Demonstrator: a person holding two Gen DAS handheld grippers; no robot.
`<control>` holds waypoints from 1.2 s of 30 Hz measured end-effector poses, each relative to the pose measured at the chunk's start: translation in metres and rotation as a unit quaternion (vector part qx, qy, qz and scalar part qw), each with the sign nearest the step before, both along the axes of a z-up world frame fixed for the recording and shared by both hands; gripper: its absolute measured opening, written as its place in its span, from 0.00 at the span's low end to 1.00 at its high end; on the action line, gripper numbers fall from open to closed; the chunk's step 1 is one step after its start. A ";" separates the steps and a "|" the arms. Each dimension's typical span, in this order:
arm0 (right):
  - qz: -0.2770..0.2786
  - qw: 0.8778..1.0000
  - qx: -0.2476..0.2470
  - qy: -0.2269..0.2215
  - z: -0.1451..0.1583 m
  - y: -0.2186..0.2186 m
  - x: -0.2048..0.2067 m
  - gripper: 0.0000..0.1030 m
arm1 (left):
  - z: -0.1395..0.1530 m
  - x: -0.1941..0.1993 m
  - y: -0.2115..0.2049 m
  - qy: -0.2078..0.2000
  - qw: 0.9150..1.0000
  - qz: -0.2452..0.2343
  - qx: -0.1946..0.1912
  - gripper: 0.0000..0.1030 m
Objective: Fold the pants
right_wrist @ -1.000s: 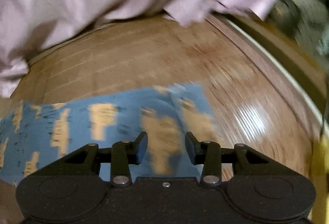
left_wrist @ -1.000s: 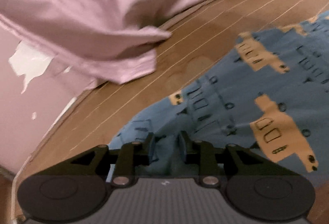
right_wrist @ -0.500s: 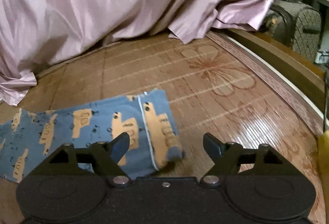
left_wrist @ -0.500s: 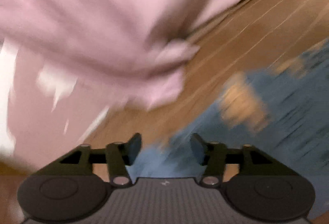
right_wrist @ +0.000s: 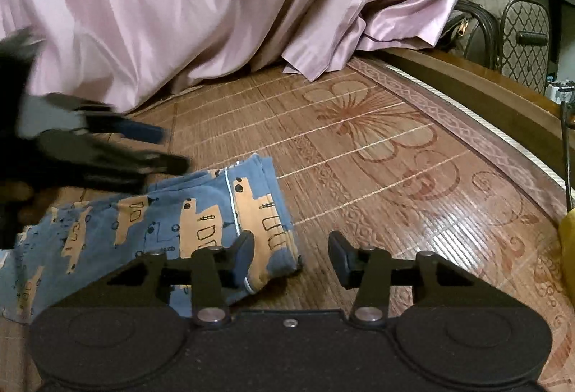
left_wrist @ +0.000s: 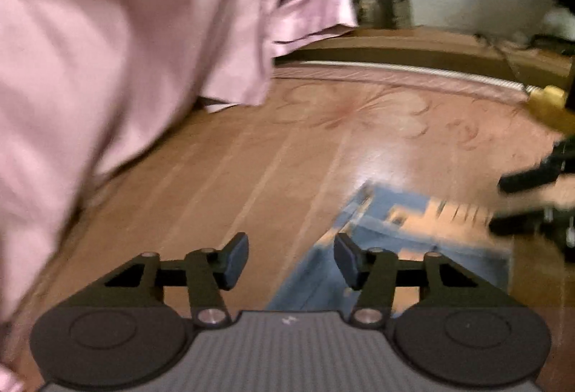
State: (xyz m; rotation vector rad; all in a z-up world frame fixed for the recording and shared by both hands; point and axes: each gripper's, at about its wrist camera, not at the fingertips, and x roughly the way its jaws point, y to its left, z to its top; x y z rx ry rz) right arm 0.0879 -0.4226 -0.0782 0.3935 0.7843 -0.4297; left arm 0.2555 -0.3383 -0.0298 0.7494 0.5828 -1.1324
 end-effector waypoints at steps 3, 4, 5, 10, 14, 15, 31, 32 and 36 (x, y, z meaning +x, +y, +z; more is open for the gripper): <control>-0.001 1.000 0.005 -0.005 -0.002 -0.005 -0.002 0.48 | -0.010 0.006 -0.021 0.041 0.999 -0.024 0.001 0.52; -0.003 1.000 0.010 -0.006 -0.004 -0.007 -0.002 0.48 | -0.013 0.009 -0.026 0.052 0.998 -0.032 0.005 0.50; -0.005 1.000 0.017 -0.006 -0.006 -0.009 -0.003 0.48 | -0.016 0.008 -0.029 0.061 0.997 -0.040 0.009 0.49; -0.012 0.999 0.036 -0.004 -0.012 -0.016 -0.001 0.45 | -0.022 0.015 -0.043 0.097 0.994 -0.045 0.039 0.39; -0.006 0.999 0.037 -0.007 -0.013 -0.015 0.000 0.42 | -0.022 0.012 -0.048 0.108 0.992 -0.046 0.052 0.23; -0.004 0.999 0.036 -0.007 -0.012 -0.015 0.000 0.42 | -0.022 0.008 -0.048 0.095 0.993 -0.048 0.055 0.19; 0.036 0.997 0.061 -0.020 -0.012 -0.029 0.003 0.43 | -0.018 -0.051 -0.006 -0.092 0.993 -0.071 -0.008 0.05; 0.031 0.997 0.067 -0.020 -0.013 -0.031 0.003 0.43 | -0.019 -0.049 -0.009 -0.088 0.993 -0.072 -0.004 0.05; 0.030 0.997 0.063 -0.014 -0.014 -0.030 0.003 0.42 | -0.024 -0.036 -0.024 -0.058 0.996 -0.071 0.014 0.13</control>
